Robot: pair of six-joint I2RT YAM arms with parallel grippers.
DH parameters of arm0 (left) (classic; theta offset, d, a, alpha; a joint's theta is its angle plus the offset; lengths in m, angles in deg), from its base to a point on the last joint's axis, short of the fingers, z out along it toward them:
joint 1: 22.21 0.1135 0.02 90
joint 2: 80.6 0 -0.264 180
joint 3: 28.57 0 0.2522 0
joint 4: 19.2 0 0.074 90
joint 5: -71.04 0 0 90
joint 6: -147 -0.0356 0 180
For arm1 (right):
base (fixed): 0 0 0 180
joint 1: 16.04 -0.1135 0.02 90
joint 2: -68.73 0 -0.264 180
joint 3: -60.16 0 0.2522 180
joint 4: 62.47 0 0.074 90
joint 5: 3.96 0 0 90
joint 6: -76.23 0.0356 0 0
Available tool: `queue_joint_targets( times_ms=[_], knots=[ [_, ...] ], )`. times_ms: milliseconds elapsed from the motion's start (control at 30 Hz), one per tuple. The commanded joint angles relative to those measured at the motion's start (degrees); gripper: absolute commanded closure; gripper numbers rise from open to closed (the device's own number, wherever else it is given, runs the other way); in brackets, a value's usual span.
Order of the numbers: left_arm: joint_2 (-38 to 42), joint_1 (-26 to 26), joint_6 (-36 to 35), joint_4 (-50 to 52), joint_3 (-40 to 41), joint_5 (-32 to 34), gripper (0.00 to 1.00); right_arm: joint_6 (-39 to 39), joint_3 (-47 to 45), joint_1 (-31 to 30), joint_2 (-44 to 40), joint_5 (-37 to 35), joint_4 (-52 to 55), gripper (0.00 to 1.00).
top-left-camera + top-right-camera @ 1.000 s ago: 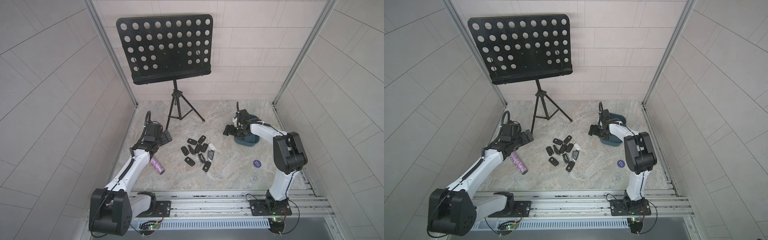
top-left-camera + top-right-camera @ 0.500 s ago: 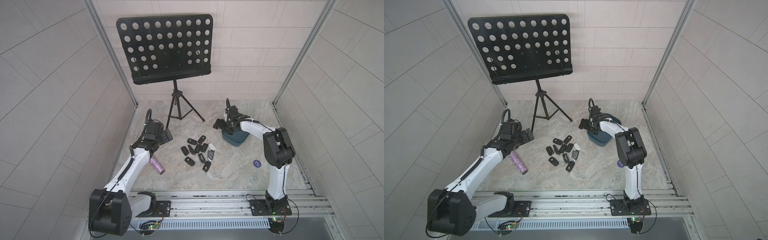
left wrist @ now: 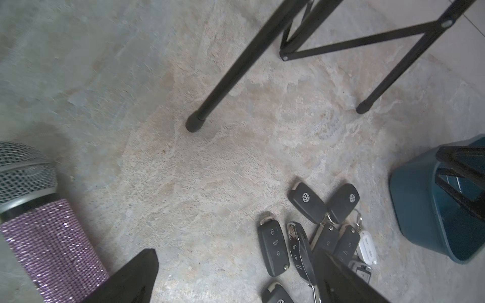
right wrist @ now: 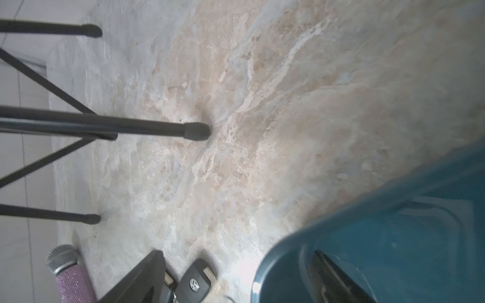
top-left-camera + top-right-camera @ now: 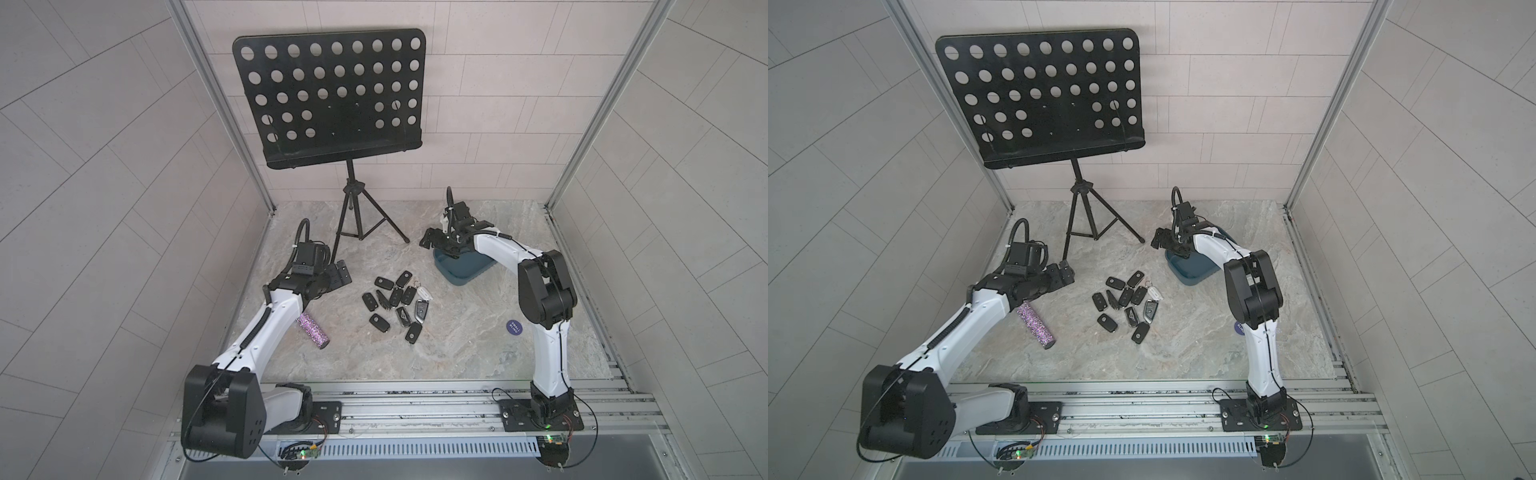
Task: Place the car key into the storage box
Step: Move the storage box to the center of the board.
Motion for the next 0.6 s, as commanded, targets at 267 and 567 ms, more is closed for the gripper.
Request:
queue_joint_targets(
  times_ms=[267,567],
  knots=[
    [-6.03,-5.16,0.47,2.92,-5.7,-8.52,0.0,-21.29,-8.18,1.91,-12.1,-5.0,12.94,0.09],
    [-6.55,-6.4,2.06,2.16,-4.61,-9.16,0.0,-20.13,-16.71,-0.08,-15.9,-3.36,10.41,0.09]
  ],
)
